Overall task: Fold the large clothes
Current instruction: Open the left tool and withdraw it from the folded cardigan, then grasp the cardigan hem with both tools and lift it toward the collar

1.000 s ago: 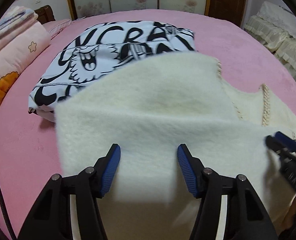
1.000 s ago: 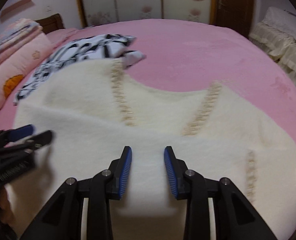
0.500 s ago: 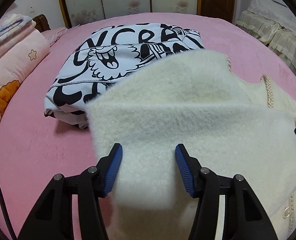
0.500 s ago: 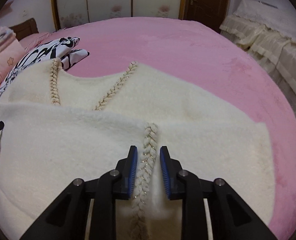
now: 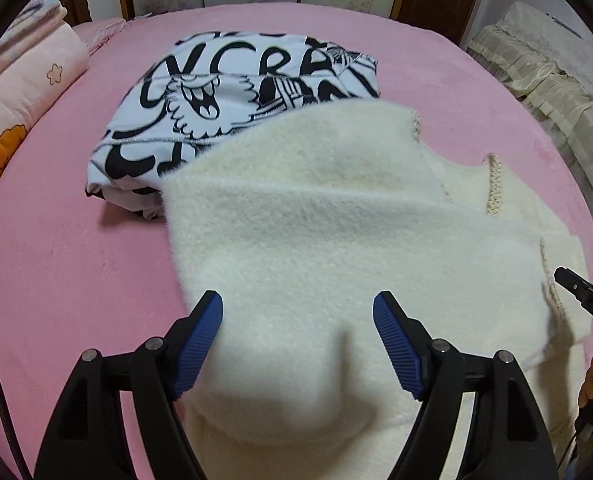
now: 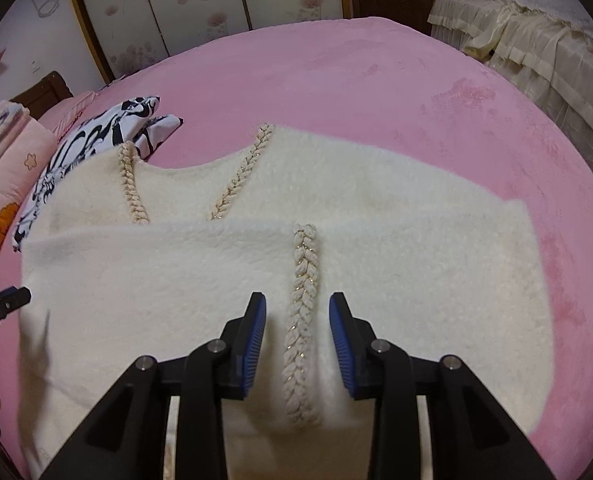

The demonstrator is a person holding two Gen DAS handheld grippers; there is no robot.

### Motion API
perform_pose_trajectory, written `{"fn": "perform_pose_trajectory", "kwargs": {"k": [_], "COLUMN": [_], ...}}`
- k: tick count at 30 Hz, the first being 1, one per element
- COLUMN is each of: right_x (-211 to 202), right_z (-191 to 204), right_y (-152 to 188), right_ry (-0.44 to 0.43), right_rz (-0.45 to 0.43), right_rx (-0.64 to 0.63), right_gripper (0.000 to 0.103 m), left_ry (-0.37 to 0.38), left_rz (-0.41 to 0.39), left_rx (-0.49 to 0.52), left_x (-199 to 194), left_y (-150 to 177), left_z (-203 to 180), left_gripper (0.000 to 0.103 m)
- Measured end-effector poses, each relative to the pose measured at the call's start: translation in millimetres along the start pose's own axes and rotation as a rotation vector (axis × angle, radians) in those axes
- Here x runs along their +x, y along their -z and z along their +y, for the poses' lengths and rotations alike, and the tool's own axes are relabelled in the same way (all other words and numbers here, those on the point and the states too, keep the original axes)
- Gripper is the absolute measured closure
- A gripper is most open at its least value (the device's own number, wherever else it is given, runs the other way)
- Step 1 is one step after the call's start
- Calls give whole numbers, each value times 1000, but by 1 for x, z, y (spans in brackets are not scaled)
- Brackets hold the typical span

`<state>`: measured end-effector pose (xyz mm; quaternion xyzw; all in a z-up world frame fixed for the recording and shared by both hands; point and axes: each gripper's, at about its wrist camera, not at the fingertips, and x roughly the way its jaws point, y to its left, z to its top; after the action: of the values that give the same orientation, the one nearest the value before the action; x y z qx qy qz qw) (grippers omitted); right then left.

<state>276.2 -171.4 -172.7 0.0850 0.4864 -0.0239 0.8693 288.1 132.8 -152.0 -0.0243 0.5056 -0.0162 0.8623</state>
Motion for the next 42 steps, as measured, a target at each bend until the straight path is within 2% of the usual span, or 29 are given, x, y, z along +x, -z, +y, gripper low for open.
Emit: {"fn": "perform_pose_trajectory", "kwargs": {"k": [4, 9, 12, 19, 23, 27, 36, 40, 42], "right_x": [-18, -47, -66, -121, -160, -191, -234, -236, -235], "right_z": [4, 9, 9, -3, -13, -22, -43, -53, -60], "right_y": [-1, 3, 8, 30, 49, 67, 123, 158, 177], "right_ry": [-28, -39, -37, -66, -86, -99, -147, -174, -174], "right_rz": [-16, -32, -48, -82, -125, -156, -152, -109, -85], "right_rx": [26, 20, -2, -10, -18, -29, -23, -42, -49], "right_gripper": [70, 70, 70, 70, 70, 70, 69, 58, 58], "left_ry": [-24, 9, 24, -4, 10, -14, -51, -75, -82], "left_rz": [-49, -52, -37, -142, -175, -203, -152, -94, -56], "left_rx": [63, 127, 121, 115, 87, 99, 77, 64, 52], "left_x": [-25, -55, -74, -139, -173, -201, -218, -211, -204], "left_y": [6, 15, 20, 48, 69, 94, 156, 195, 216], "left_z": [-16, -35, -42, -55, -53, -54, -31, -16, -8], "left_gripper": [27, 27, 27, 27, 27, 27, 27, 27, 27]}}
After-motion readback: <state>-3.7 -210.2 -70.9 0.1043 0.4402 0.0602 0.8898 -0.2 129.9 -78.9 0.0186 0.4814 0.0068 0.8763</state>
